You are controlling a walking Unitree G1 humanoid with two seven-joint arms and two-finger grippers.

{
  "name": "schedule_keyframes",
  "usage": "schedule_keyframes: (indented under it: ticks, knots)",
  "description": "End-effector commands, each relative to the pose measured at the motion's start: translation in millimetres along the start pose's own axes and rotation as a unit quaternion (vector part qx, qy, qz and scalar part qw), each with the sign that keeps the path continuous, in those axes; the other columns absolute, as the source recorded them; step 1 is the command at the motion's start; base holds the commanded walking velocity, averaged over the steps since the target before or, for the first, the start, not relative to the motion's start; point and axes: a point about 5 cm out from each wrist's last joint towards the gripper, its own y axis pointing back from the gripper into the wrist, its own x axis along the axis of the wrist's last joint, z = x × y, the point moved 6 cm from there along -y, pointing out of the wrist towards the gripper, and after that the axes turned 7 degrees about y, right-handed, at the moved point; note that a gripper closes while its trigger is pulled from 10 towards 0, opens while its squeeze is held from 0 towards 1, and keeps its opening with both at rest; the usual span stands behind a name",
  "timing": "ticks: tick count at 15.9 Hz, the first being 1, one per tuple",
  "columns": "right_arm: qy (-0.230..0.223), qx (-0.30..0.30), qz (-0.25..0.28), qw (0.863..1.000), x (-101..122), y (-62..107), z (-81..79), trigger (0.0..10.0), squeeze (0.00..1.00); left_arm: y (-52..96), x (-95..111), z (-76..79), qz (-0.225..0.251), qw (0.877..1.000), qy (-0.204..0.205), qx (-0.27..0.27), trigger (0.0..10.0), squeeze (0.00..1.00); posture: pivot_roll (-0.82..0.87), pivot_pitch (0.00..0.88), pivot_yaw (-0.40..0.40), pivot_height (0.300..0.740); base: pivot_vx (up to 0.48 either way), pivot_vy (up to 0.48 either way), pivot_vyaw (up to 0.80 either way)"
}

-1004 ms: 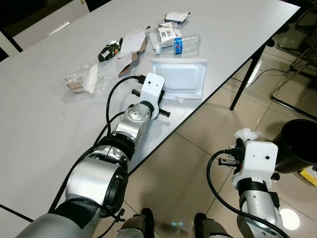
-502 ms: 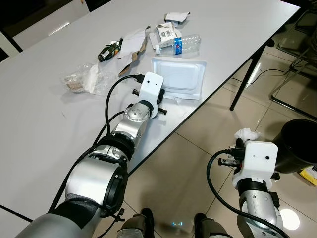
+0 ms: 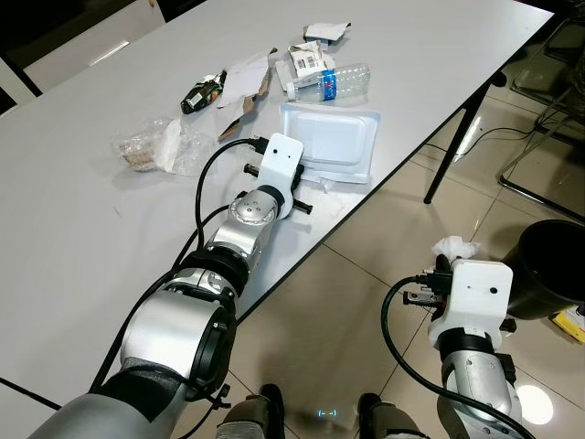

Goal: Picking trash to rubbish bin

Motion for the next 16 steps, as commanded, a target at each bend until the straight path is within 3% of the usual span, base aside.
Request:
schedule_keyframes:
  ticks: [1, 10, 14, 16]
  knots:
    - [-0.006, 0.001, -0.002, 1.000, 0, 1.6, -2.7, 10.0, 0.00, 1.4, -7, -2.1, -0.009, 1.000, 0.003, -0.001, 0.0, 0.00, -0.07, 0.227, 0.135, 0.740, 0.000, 0.000, 0.00]
    - [-0.004, 0.000, -0.001, 1.000, 0, 0.3, -1.9, 10.0, 0.00, 0.3, 0, -0.7, 0.001, 1.000, 0.006, -0.004, 0.0, 0.00, -0.07, 0.221, 0.134, 0.740, 0.000, 0.000, 0.00]
    - [-0.003, 0.001, 0.000, 1.000, 0, -0.2, -2.4, 10.0, 0.00, 1.1, 67, -10.6, 0.130, 0.991, -0.002, 0.021, 0.0, 0.00, -0.07, 0.218, 0.133, 0.740, 0.000, 0.000, 0.00]
    - [-0.002, 0.002, 0.000, 1.000, 0, -0.8, -2.8, 10.0, 0.00, 2.8, 81, -13.3, 0.156, 0.987, 0.001, 0.026, 0.0, 0.00, -0.06, 0.215, 0.132, 0.740, 0.000, 0.000, 0.00]
